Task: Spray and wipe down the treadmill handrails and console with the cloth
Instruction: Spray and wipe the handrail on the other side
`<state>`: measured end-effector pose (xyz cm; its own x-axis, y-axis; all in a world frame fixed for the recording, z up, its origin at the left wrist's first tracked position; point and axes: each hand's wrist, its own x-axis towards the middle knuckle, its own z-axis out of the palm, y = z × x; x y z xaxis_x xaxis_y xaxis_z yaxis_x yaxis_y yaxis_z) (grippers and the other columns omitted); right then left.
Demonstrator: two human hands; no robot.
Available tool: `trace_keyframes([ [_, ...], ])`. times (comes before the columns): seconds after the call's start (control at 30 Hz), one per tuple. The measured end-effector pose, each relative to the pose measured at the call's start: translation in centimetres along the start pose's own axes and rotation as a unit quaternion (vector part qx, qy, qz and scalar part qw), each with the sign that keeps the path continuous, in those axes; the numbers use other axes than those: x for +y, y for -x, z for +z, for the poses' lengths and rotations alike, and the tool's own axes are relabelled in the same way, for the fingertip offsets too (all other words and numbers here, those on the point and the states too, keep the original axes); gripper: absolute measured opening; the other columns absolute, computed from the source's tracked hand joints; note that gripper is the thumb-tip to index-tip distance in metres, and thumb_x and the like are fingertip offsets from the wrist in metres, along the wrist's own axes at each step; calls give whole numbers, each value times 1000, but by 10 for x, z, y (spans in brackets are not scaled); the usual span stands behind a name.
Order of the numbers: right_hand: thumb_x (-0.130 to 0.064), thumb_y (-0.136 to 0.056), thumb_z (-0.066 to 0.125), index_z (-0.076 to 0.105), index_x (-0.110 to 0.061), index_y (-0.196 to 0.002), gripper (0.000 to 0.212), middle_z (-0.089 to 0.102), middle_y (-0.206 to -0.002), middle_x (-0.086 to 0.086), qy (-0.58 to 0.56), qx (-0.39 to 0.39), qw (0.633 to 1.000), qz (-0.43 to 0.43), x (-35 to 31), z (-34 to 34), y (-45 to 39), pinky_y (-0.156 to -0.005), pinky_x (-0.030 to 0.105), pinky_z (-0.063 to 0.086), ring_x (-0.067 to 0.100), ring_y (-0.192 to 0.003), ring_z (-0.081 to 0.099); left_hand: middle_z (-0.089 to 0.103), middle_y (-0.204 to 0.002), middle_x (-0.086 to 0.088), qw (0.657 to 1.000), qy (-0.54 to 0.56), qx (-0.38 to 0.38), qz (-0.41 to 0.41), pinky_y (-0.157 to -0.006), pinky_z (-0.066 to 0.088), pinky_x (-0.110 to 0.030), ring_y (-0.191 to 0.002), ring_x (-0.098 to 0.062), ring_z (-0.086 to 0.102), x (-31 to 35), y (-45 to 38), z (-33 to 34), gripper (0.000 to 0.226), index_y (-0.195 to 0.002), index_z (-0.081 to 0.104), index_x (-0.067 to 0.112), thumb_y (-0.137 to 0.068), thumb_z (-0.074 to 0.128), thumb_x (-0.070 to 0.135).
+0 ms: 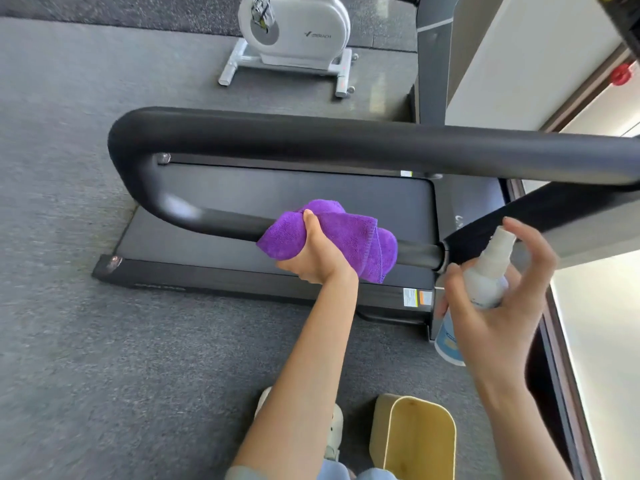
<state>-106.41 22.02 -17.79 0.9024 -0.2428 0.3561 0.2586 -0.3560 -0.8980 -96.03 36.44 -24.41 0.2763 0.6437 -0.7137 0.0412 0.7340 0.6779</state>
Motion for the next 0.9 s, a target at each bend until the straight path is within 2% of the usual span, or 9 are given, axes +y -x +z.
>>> trace_keyframes([
  [0.1, 10, -89, 63, 39, -39, -129, 67, 59, -74, 13, 1, 6, 1000, 9, 7, -4, -1, -48, 42, 53, 30, -48, 60, 59, -113, 3, 1000, 4, -8, -1, -75, 53, -30, -93, -17, 63, -13, 8, 2, 82, -130, 42, 21, -65, 87, 43],
  [0.27, 9, -89, 64, 41, -23, -134, 59, 57, -73, 6, 17, 14, 1000, 18, 14, -17, 1, -51, 53, 53, 36, -53, 60, 58, -112, 3, 998, -25, -40, -32, -79, 56, -33, -91, -16, 64, -44, 33, 7, 84, -128, 39, 25, -63, 87, 46],
  [0.33, 4, -88, 65, 41, -29, -132, 59, 58, -73, 0, 21, 26, 999, 10, 13, -26, 2, -49, 50, 52, 32, -50, 60, 57, -109, 4, 995, -42, -56, -66, -76, 54, -31, -85, -14, 62, -63, 58, 11, 87, -129, 37, 26, -62, 88, 49],
  [0.43, -4, -85, 63, 39, -50, -125, 65, 57, -72, -9, 16, 55, 998, 12, 10, -40, 3, -47, 48, 51, 30, -49, 58, 54, -109, 1, 993, -51, -51, -98, -88, 53, -38, -89, -22, 59, -82, 78, 17, 89, -129, 36, 25, -61, 88, 50],
  [0.5, 1, -86, 62, 38, -50, -124, 68, 61, -77, -14, 7, 71, 997, 0, 9, -49, 4, -45, 45, 51, 27, -47, 58, 53, -108, 1, 991, -58, -58, -108, -94, 51, -41, -90, -24, 57, -87, 81, 18, 88, -127, 36, 26, -61, 87, 51],
  [0.6, 12, -86, 62, 36, -44, -125, 73, 62, -92, -32, 19, 76, 997, -17, 9, -55, 9, -40, 38, 50, 19, -44, 57, 53, -108, 2, 989, -76, -74, -107, -95, 50, -41, -90, -24, 57, -82, 81, 13, 85, -125, 37, 23, -62, 87, 51],
  [0.7, 6, -86, 62, 39, -48, -124, 70, 62, -79, -17, 15, 70, 997, -3, 9, -51, 14, -43, 41, 51, 18, -44, 58, 60, -110, 2, 985, -85, -101, -109, -93, 52, -40, -93, -22, 63, -68, 77, 2, 77, -121, 45, 18, -64, 86, 51],
  [0.8, 8, -87, 64, 40, -45, -125, 69, 58, -73, -12, 11, 51, 999, -6, 4, -40, 14, -48, 45, 53, 22, -46, 59, 64, -114, 2, 986, -60, -117, -100, -94, 53, -42, -97, -20, 66, -49, 65, -21, 70, -124, 50, 19, -70, 83, 49],
  [0.9, 9, -88, 64, 37, -51, -125, 75, 57, -70, -11, -4, 34, 999, -16, -5, -27, 10, -48, 38, 53, 19, -46, 60, 67, -115, 3, 989, -26, -134, -60, -94, 53, -41, -98, -18, 68, -20, 48, -48, 60, -124, 54, 23, -75, 80, 45],
])
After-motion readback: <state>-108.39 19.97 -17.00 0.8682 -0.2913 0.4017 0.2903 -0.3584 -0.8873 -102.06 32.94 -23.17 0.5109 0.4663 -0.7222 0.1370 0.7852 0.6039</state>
